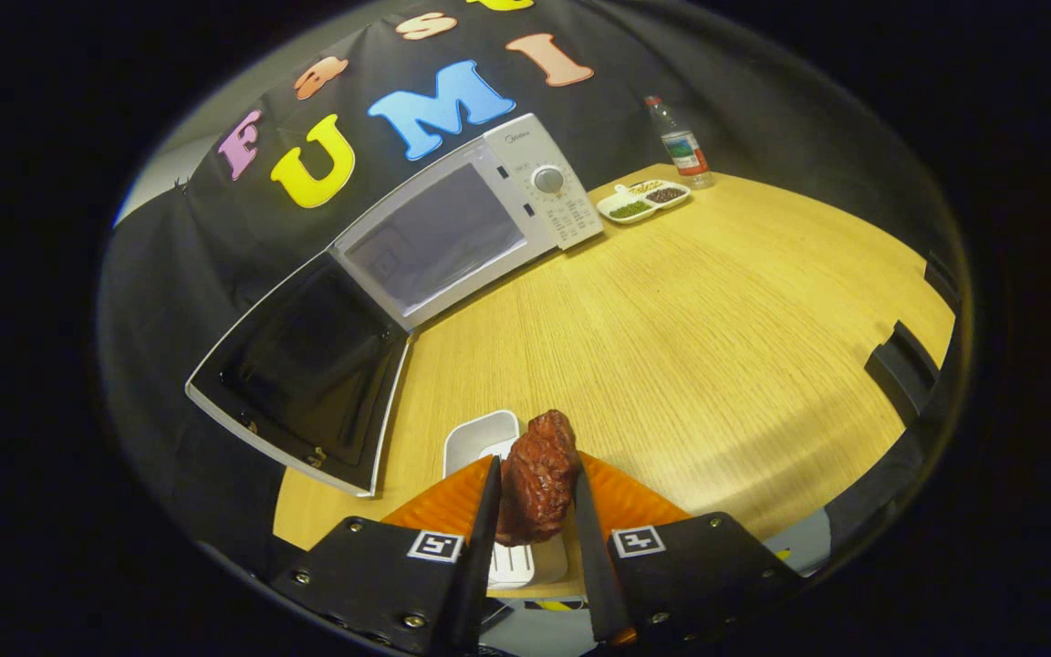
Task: Open the microwave, put the food inside, and close the microwave door.
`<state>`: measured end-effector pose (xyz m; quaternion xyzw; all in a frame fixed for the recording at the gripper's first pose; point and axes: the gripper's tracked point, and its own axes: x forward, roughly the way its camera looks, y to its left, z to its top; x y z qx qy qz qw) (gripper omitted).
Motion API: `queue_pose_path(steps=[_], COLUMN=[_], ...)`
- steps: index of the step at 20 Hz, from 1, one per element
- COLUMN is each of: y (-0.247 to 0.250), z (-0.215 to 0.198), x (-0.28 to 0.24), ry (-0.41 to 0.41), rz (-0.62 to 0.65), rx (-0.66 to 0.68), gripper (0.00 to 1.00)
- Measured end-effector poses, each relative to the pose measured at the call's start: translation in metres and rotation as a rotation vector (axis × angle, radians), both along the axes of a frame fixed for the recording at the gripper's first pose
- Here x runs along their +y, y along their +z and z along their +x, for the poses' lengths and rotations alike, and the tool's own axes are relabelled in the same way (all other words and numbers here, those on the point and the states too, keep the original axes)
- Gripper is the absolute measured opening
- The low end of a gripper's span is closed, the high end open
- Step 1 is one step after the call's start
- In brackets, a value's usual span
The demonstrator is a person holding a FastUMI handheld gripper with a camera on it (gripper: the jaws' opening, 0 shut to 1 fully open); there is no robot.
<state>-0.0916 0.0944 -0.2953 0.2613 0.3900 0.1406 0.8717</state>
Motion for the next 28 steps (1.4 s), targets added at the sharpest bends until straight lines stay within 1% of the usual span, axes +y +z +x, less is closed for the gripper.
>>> queue_pose_path(steps=[1,2,3,4,5,6,8,10,14,17,22,28], y=[0.004,0.010,0.020,0.029,0.033,0.035,0.042,0.055,0.079,0.104,0.129,0.142], z=[0.001,-0.001,0.002,0.000,0.001,0.004,0.003,0.008,0.027,0.043,0.084,0.134], x=[0.001,0.003,0.001,0.008,0.005,0.004,0.010,0.011,0.015,0.023,0.038,0.074], ry=[-0.009,0.002,-0.018,-0.012,-0.024,-0.016,0.016,0.025,0.050,0.068,0.100,0.117], rz=[0.028,0.058,0.100,0.128,0.104,0.076,0.060,0.057,0.046,0.063,0.009,0.044], rx=[0.013,0.010,-0.005,-0.010,-0.029,-0.042,-0.037,-0.051,-0.086,-0.126,-0.206,-0.229], gripper=[0.38,0.30,0.30,0.19,0.13,0.08,0.08,0.08,0.08,0.08,0.08,0.08])
